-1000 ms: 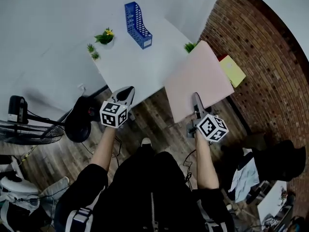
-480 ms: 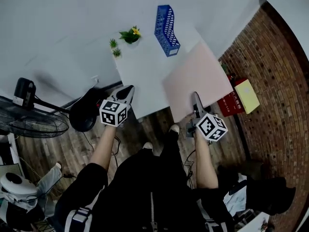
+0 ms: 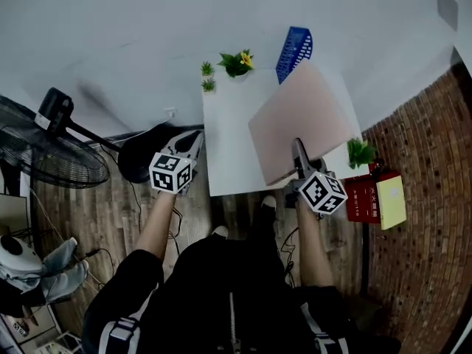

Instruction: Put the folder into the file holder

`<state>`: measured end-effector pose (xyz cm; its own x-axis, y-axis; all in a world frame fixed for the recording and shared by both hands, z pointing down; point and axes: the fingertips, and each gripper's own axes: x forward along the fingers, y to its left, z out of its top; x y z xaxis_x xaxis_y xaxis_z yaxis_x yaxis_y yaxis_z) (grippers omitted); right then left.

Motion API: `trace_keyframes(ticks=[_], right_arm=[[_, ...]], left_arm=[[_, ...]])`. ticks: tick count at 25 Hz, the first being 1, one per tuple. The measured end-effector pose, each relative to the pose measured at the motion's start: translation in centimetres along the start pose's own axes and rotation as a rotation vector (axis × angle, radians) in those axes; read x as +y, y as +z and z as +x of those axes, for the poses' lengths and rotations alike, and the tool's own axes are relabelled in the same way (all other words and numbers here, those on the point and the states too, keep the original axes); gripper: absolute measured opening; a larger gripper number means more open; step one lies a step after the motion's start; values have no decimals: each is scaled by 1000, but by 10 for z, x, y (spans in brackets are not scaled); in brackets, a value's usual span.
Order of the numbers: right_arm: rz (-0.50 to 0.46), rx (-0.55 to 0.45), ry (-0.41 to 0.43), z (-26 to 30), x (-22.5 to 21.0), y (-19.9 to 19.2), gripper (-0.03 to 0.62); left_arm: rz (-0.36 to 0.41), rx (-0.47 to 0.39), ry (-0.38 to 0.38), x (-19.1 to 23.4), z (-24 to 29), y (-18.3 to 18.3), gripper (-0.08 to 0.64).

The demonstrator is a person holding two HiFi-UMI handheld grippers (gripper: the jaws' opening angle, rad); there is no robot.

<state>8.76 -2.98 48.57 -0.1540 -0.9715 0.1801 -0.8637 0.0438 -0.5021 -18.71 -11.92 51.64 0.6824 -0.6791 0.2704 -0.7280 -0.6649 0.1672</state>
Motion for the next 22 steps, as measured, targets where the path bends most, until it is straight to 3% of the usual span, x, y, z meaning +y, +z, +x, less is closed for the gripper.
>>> trace_keyframes(ticks=[12,22], right_arm=[[-3,148,233,99,-49,54,156],[-11,192,319,119,-90,76,156]], left_arm=[[-50,-2,249,-15,60,28,25],[-47,0,303,-51,113,37,25]])
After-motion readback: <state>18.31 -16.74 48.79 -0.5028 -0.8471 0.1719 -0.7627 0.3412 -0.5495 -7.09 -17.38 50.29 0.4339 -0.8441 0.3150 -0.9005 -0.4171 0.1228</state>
